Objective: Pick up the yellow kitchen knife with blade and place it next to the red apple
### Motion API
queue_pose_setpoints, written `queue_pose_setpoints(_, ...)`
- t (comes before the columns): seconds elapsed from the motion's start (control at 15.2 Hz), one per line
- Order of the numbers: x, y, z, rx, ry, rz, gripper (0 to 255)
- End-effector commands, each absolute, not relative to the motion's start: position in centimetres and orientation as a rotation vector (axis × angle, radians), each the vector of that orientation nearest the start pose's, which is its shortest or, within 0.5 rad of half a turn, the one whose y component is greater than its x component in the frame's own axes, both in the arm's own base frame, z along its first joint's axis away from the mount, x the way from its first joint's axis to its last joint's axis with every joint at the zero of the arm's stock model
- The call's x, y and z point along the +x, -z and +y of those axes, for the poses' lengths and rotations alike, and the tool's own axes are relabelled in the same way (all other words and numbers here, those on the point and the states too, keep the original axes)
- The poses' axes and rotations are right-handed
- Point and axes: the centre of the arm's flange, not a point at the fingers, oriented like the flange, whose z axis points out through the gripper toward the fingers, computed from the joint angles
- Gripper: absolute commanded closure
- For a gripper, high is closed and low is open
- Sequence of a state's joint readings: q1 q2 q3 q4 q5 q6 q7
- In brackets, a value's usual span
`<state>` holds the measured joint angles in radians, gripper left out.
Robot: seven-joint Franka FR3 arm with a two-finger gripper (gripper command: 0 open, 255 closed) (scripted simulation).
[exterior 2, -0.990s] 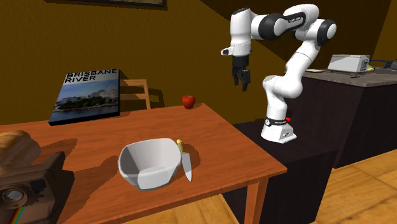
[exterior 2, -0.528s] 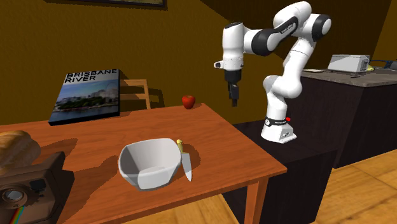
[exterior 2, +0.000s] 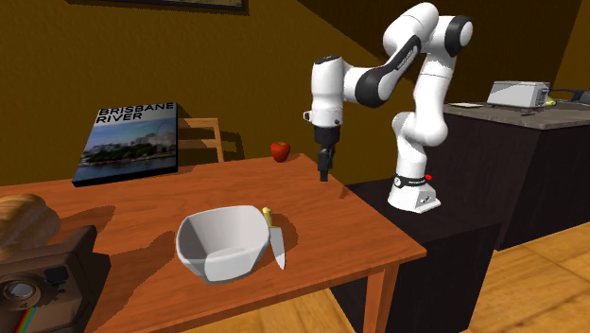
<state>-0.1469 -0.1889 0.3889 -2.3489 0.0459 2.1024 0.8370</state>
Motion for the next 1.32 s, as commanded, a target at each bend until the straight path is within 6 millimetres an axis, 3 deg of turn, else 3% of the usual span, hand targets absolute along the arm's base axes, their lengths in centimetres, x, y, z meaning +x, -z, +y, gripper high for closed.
queue_pose_setpoints(0.0,47.5,-37.7,12.2,-3.003,-0.048,1.098,0)
queue_pose_setpoints(0.46,54.6,-32.8,12.1,-2.834,0.026,1.440,0)
queue_pose_setpoints(0.92,61.8,-28.3,10.2,-2.625,0.098,1.756,0)
queue_pose_setpoints(1.25,62.3,-25.9,10.0,-2.612,0.102,1.774,0)
